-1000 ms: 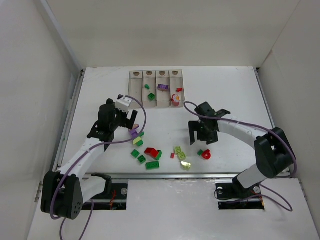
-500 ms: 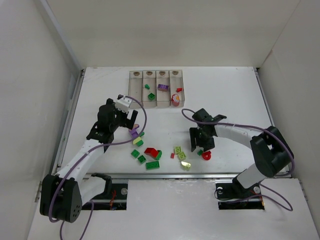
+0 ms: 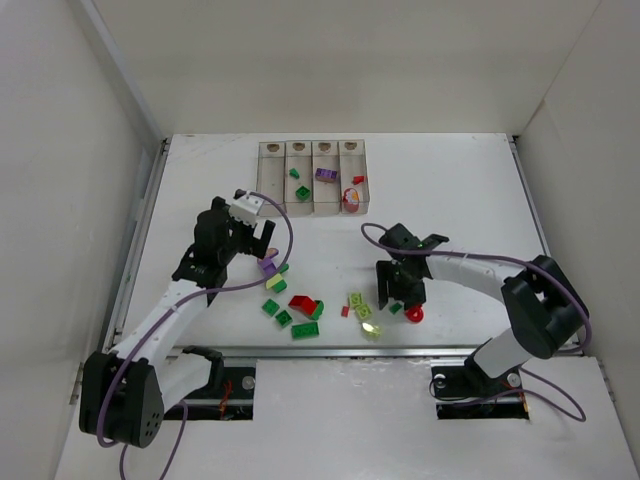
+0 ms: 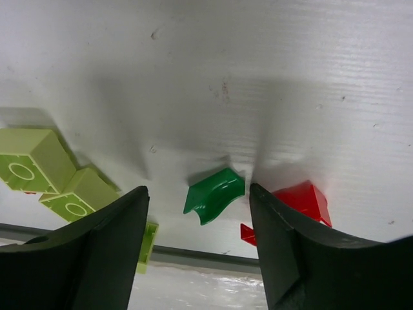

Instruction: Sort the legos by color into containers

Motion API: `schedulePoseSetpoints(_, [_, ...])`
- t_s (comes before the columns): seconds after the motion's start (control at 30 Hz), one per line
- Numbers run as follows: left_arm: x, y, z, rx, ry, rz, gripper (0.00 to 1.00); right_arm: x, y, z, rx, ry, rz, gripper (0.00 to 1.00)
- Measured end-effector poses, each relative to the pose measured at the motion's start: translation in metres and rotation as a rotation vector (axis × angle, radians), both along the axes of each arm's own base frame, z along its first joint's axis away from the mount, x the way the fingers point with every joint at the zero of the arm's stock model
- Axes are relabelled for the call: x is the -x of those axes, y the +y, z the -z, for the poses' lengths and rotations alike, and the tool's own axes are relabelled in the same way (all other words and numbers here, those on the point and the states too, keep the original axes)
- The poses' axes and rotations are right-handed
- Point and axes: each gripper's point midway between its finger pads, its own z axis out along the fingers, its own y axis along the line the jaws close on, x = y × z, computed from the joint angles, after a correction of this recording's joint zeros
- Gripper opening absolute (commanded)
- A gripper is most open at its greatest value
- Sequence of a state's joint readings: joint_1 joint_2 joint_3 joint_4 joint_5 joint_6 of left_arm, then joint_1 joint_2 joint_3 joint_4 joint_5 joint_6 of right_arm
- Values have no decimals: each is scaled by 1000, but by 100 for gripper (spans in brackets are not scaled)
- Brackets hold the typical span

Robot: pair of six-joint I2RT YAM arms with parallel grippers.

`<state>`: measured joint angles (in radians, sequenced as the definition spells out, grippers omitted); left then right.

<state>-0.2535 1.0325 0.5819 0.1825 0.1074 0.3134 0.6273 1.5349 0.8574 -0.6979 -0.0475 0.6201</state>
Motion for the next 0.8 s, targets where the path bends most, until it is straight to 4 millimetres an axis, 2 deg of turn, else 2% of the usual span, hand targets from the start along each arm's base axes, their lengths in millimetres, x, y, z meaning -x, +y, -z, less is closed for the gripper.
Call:
schedulePoseSetpoints(0.13, [0,1,0,-1,-2,-3,100,9,5,1,6,9,-39,70])
schedulePoseSetpoints(0.43, [5,0,6,-5,7,1,100,13,2,4,34,17,-40,52])
schedulePoseSetpoints(0.53, [5,0,6,-6,9,1,100,12,1,5,43,17,-38,52])
schedulePoseSetpoints(0.67, [6,0,7,-6,10,1,100,11,0,6,59,25,-39,41])
schedulePoseSetpoints(0.73, [6,0,7,-6,11,1,100,11,-2,6,68,27,-38,41])
schedulePoseSetpoints(0.77, [6,0,7,-6,10,1,100,11,-1,6,69,27,-39,45])
schedulePoseSetpoints(0.8, [6,0,7,-6,10,1,100,11,-1,6,69,30,-38,57])
